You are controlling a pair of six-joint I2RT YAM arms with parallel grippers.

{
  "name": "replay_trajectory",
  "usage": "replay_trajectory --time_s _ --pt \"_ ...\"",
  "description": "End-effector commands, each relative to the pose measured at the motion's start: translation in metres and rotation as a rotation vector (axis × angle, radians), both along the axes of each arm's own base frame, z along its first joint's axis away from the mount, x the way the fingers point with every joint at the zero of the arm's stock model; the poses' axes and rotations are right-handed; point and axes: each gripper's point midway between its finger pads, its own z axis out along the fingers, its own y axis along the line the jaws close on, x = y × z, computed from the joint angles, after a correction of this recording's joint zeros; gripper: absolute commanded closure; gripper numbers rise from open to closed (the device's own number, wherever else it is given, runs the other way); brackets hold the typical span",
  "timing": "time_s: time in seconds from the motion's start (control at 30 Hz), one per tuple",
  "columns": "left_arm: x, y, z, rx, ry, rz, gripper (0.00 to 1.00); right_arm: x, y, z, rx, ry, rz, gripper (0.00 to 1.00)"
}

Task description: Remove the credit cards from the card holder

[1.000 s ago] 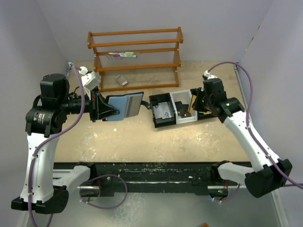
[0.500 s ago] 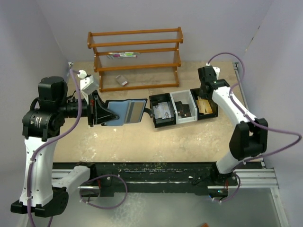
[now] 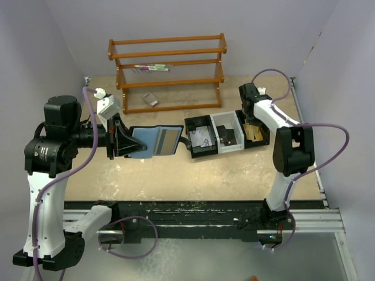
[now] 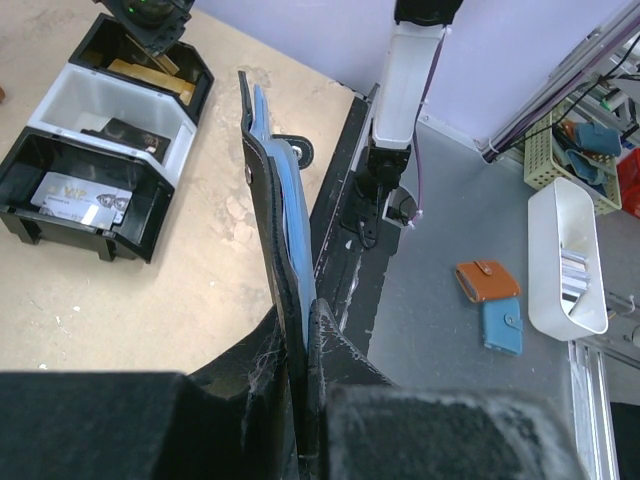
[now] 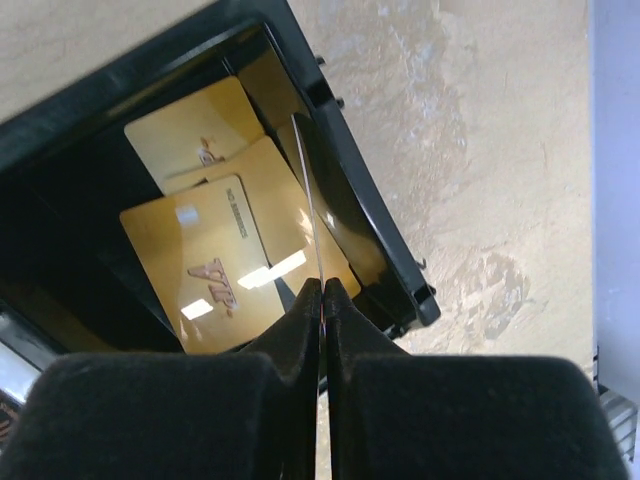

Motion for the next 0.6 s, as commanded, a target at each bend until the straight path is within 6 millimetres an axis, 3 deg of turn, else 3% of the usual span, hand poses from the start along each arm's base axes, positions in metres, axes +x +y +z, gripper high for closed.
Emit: replay_trajectory --time_s 0.0,0.07,0.13,0.3,0.37,0.47,0.57 --pt "-0.008 -0.001 0.016 -0.023 -0.077 -0.034 1.0 0.013 -0.006 0.018 -0.096 -0.019 -0.016 1.0" --pt "-0.008 -0.001 0.017 -0.025 -0.077 -0.032 1.0 0.013 0.0 0.012 -0.099 0.005 -0.005 0.85" --pt "-0.008 -0.001 0.018 -0.026 -0.076 -0.03 1.0 0.013 0.006 0.013 -0.092 0.008 0.011 0.78" --pt "-0.007 -0.002 0.019 -0.03 -0.072 -0.029 1.0 0.012 0.019 0.035 -0.012 -0.04 0.029 0.56" --pt "-0.007 -0.002 0.019 -0.032 -0.071 -0.031 1.0 0.015 0.027 0.059 0.04 -0.104 0.049 0.53" --pt "-0.006 -0.003 0.021 -0.044 -0.067 -0.032 1.0 0.016 0.053 0.112 0.198 -0.237 0.12 0.48" --pt "-0.008 -0.005 0.027 -0.068 -0.059 -0.054 1.0 0.007 0.101 0.175 0.401 -0.404 0.301 0.4"
